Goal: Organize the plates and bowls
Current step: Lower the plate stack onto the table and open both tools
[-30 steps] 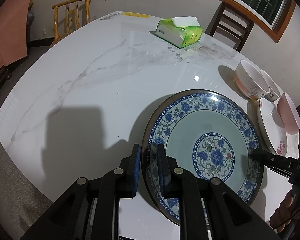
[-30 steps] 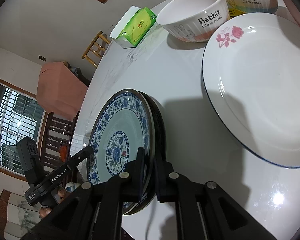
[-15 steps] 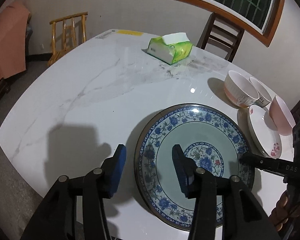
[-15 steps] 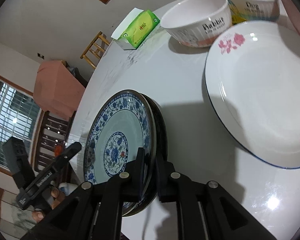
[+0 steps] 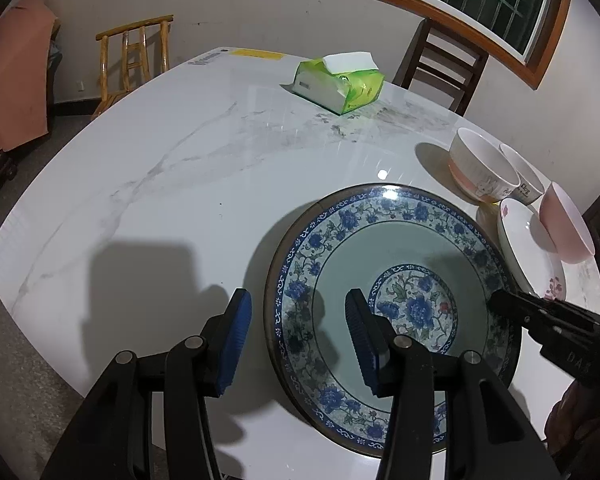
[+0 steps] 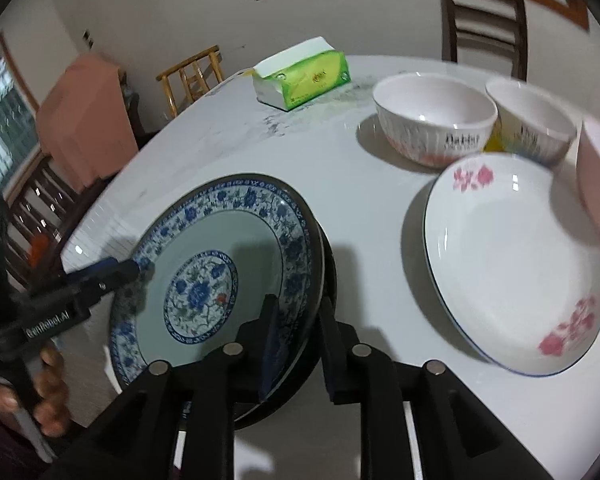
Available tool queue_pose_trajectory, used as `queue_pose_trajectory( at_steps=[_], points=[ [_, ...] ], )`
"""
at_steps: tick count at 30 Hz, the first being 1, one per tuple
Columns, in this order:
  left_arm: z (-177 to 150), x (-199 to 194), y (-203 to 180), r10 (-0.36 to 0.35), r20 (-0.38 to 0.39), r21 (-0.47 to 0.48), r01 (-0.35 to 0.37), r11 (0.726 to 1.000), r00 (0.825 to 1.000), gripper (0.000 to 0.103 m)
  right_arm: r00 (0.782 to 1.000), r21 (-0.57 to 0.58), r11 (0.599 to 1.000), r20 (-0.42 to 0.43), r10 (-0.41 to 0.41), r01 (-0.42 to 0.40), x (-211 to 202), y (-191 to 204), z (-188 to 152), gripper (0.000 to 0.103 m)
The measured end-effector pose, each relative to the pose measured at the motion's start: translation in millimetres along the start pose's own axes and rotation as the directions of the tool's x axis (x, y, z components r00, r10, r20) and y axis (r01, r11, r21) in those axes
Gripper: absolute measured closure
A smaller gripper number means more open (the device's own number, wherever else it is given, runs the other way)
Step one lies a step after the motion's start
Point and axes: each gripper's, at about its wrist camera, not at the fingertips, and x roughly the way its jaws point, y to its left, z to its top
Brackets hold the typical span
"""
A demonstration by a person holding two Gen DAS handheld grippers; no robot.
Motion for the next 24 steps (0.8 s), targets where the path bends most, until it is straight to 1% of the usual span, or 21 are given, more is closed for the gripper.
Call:
queue_pose_trajectory(
  at_steps=[1,2,3,6,9,10,12,16,19,21,24],
  points=[
    [-1.1,0.1,-0.3,0.0,0.0,0.002,0.0,1.0,1.0,0.055,0.999,-0.026,0.999,0.012,-0.044,0.044,-1.5,2.9,-1.3,0.067],
    [-1.5,0.5,-0.2,0.0,-0.001,0.002,0.0,1.0,1.0,0.054,0.997,-0.047,0.996,0.026,-0.072,0.073,-2.1,5.4,-1.7,0.057],
    [-1.7,1.2,-0.5,0.001,-0.003,0.003,-0.001,1.0,1.0,0.054,0.996,-0.062,0.995,0.039,-0.08,0.082,-3.4,6.9,-2.2,0.056],
    [-2.5,2.9,-0.7,-0.001,-0.007,0.004,0.001,1.0,1.0,0.054,0.998,-0.037,0.998,0.037,-0.058,0.059,-4.2,1.9,-0.9,0.056],
    [-3.3,3.5,-1.8,0.001,-0.006,0.008,-0.001,1.0,1.0,0.054,0.999,0.031,1.0,0.046,-0.006,0.004,-10.9,-9.9,-2.9,0.056],
    [-3.8,3.3,-2.6,0.002,-0.004,0.011,-0.002,1.0,1.0,0.054,0.998,0.071,0.997,0.058,0.037,-0.041,-16.5,-16.9,-5.6,0.056],
    [-4.4,3.6,-5.5,0.007,-0.003,0.024,-0.007,1.0,1.0,0.054,0.993,0.135,0.986,0.077,0.089,-0.099,-25.2,-30.8,-11.6,0.056],
    [-7.0,2.1,-12.6,0.006,0.001,0.05,-0.006,0.999,1.0,0.053,0.987,0.243,0.959,0.103,0.125,-0.146,-43.3,-58.6,-36.6,0.056],
    [-9.2,-2.5,-21.0,0.003,0.01,0.07,-0.003,0.998,1.0,0.048,0.988,0.303,0.945,0.121,0.092,-0.126,-60.1,-82.7,-57.3,0.056],
    [-10.1,-6.0,-27.6,-0.011,0.009,0.084,0.011,0.996,1.0,0.048,0.989,0.331,0.938,0.137,0.063,-0.106,-72.1,-97.1,-66.6,0.056],
    [-10.1,-14.5,-43.5,-0.042,0.018,0.107,0.039,0.994,0.999,0.048,0.985,0.372,0.926,0.172,-0.003,-0.062,-95.2,-120.0,-80.6,0.056]
  ],
)
